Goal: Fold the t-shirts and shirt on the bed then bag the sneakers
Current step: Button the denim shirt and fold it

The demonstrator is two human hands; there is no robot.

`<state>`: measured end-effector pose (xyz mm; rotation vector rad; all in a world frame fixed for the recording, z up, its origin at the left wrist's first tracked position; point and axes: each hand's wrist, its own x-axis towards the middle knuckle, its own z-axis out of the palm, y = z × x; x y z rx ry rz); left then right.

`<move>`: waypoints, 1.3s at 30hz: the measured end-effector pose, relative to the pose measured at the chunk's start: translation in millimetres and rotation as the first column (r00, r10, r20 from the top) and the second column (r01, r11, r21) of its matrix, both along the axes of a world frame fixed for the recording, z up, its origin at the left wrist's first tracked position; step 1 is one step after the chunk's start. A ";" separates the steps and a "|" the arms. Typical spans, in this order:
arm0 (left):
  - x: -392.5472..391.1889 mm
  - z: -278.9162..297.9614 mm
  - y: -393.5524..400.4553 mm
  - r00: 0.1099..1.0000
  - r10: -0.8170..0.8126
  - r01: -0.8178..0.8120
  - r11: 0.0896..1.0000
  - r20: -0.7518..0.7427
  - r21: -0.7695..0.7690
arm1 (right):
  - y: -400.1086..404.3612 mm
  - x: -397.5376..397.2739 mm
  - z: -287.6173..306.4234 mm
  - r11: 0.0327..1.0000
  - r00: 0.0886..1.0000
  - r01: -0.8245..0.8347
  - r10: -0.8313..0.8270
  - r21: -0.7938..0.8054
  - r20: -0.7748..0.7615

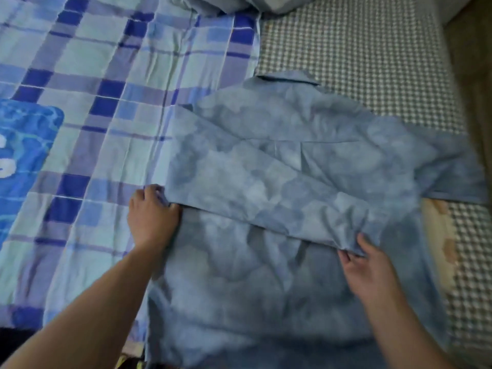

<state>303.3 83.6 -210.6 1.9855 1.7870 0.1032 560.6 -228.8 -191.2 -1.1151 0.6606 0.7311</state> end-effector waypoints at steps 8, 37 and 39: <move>1.9 -10.9 3.5 0.995 0.087 -0.090 0.995 -0.048 -0.050 | -63.4 1.7 -6.9 0.633 0.875 -0.346 0.485 -0.693 0.006; -27.4 -40.9 32.7 0.966 0.032 -0.012 0.997 0.256 -0.078 | 400.9 -39.5 -24.0 0.162 -0.147 -0.263 0.968 -0.951 0.206; -33.1 -41.2 31.4 0.976 -0.069 0.074 0.997 0.207 -0.019 | 359.5 -30.0 -13.2 0.133 -0.148 -0.244 0.974 -0.960 0.173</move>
